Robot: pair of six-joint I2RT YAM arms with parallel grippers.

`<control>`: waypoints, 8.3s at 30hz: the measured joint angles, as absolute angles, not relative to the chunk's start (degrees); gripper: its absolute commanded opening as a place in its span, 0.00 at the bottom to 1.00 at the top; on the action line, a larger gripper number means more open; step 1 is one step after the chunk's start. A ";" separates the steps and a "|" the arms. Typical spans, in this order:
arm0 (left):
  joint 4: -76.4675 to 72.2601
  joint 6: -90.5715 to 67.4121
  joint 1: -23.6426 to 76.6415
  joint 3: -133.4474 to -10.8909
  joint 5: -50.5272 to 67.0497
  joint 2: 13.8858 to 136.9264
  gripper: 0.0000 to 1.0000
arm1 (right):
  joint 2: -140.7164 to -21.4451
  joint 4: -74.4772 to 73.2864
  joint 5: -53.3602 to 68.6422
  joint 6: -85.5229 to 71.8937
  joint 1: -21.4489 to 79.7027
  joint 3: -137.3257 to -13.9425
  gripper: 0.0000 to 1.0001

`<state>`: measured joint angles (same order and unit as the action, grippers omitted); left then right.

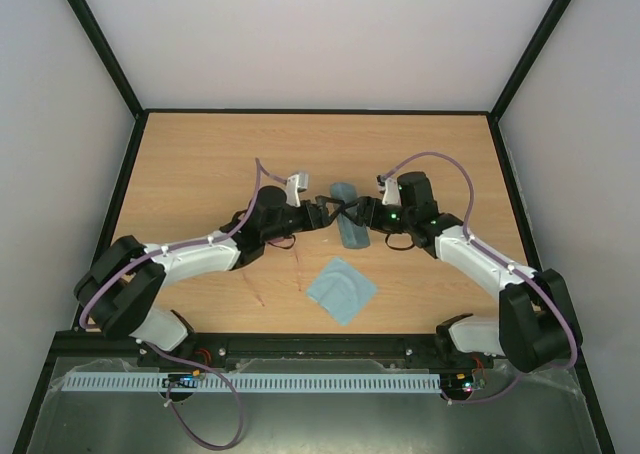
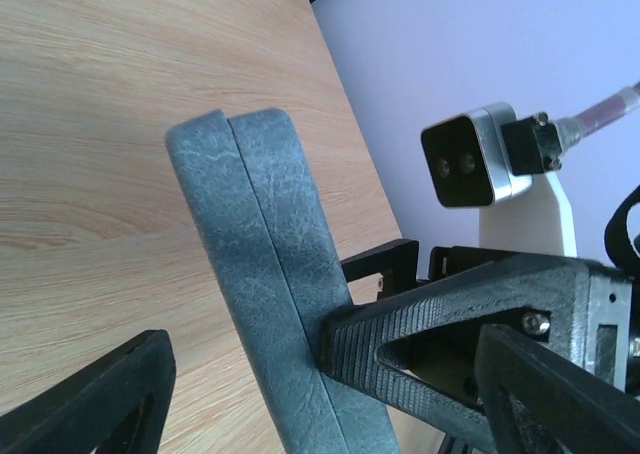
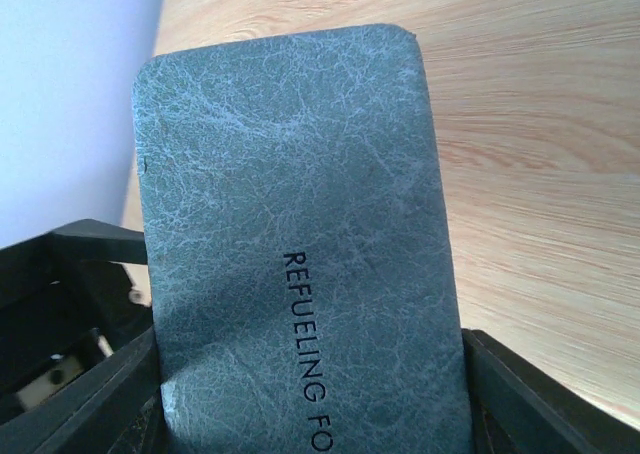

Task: Organize the sunglasses
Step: Open the sunglasses case, then place the sunglasses case at the center of the board, then adjust the sunglasses case at the center of the board, then adjust the glasses cleaning cloth at the center of the board.

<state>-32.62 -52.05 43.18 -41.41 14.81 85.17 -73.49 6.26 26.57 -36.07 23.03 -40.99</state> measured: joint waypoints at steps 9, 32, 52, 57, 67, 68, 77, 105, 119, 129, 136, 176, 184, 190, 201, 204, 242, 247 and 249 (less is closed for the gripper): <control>-34.02 -52.38 45.89 -38.65 12.10 83.37 0.76 | -72.42 15.11 35.83 -44.05 19.27 -37.28 0.48; -30.81 -50.13 50.54 -43.31 5.21 85.17 0.77 | -71.11 18.92 39.20 -47.94 17.30 -36.29 0.43; -27.38 -49.93 52.12 -45.69 -0.05 86.61 0.59 | -67.46 14.85 36.10 -46.54 16.93 -35.81 0.34; -27.29 -49.93 52.12 -45.71 -0.95 86.54 0.58 | -66.81 14.33 35.64 -46.57 16.91 -35.79 0.33; -27.53 -49.93 51.44 -45.71 -0.30 86.56 0.56 | -66.06 14.00 35.09 -47.13 16.88 -35.79 0.31; -27.59 -49.93 51.29 -45.71 -0.10 86.56 0.56 | -65.95 14.00 35.03 -47.20 16.88 -35.79 0.31; -27.97 -49.95 48.99 -45.08 0.32 88.09 0.56 | -65.87 14.00 35.05 -47.86 16.88 -35.81 0.28; -24.71 -49.89 45.30 -43.92 0.01 89.78 0.62 | -65.89 14.85 37.71 -47.53 16.88 -35.88 0.28; -21.30 -49.10 45.06 -42.37 -1.54 80.75 0.66 | -91.50 25.06 42.78 -47.59 11.94 -37.04 0.36; -19.81 -48.82 43.40 -40.07 -2.02 79.07 0.66 | -98.67 30.74 47.07 -47.55 11.84 -40.14 0.77; -19.75 -48.69 42.92 -40.07 -1.98 79.07 0.67 | -98.41 25.50 44.73 -43.05 11.84 -44.45 0.99; -9.69 -47.77 40.45 -28.84 -5.45 61.34 0.72 | -82.21 6.92 9.32 -35.11 23.40 -32.84 0.22; -8.78 -47.77 40.42 -28.03 -5.41 60.18 0.72 | -84.58 6.52 3.66 -34.06 23.20 -38.98 0.22; -8.27 -47.79 40.42 -27.88 -5.37 60.05 0.74 | -83.90 4.82 1.39 -32.75 22.59 -41.65 0.29; -8.21 -47.59 40.40 -27.59 -4.12 59.13 0.75 | -60.05 -2.50 -1.69 -41.36 42.76 -28.42 0.30; -8.25 -47.35 40.32 -27.59 -3.42 59.13 0.75 | -55.83 -5.80 -3.27 -45.84 47.35 -24.71 0.30; -8.29 -46.59 40.14 -26.92 -1.91 58.52 0.75 | -56.42 -4.95 -12.08 -55.16 46.28 -16.64 0.15; -8.49 -46.54 40.14 -26.92 -1.48 58.81 0.78 | -60.75 -5.21 -11.75 -50.89 42.19 -19.31 0.14; -8.49 -46.37 40.14 -26.92 -1.19 59.29 0.83 | -62.37 -5.21 -11.33 -49.52 41.08 -20.40 0.17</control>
<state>-8.49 -46.37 40.14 -26.92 -1.19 59.29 -62.37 -5.21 -11.33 -49.52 41.08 -20.40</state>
